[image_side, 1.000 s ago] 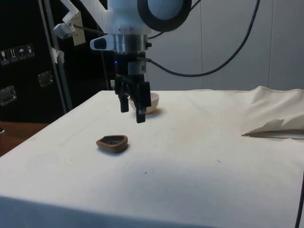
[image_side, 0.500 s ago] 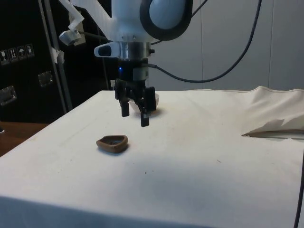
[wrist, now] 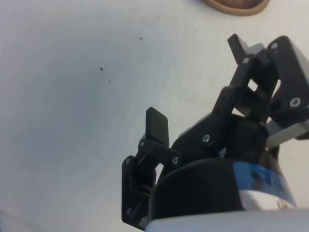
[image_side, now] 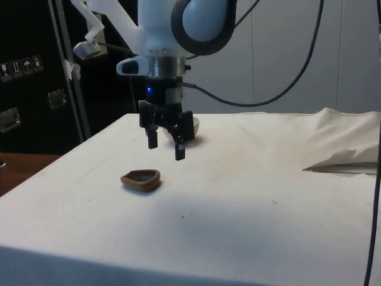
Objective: Pour the coffee beans from the cup into the bowl.
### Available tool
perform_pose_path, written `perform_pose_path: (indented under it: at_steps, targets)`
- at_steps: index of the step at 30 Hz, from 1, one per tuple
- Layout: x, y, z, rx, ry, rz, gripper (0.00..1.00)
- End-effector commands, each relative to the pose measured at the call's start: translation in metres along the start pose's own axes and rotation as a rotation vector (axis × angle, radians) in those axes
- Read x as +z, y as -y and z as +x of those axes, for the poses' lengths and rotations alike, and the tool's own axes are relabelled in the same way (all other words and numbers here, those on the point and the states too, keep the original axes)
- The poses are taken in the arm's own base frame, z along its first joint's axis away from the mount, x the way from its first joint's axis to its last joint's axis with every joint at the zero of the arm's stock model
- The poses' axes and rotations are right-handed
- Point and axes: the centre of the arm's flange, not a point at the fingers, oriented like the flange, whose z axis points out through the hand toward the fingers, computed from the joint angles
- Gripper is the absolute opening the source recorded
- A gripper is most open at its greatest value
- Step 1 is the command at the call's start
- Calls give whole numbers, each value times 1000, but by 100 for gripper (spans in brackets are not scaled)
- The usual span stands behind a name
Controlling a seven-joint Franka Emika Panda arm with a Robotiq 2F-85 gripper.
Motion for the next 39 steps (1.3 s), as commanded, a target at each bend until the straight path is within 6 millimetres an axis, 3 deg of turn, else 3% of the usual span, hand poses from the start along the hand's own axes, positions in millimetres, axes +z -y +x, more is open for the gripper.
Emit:
perform_pose_path:
  at_steps: [1,10,26,39]
  targets:
    - [1,-2,1,-11,-7,-7,100]
    - [7,-9,4,-47,-3,3,100]
    - [33,-19,-3,-178,-1,2,100]
    - [37,-27,-8,-250,1,3,100]
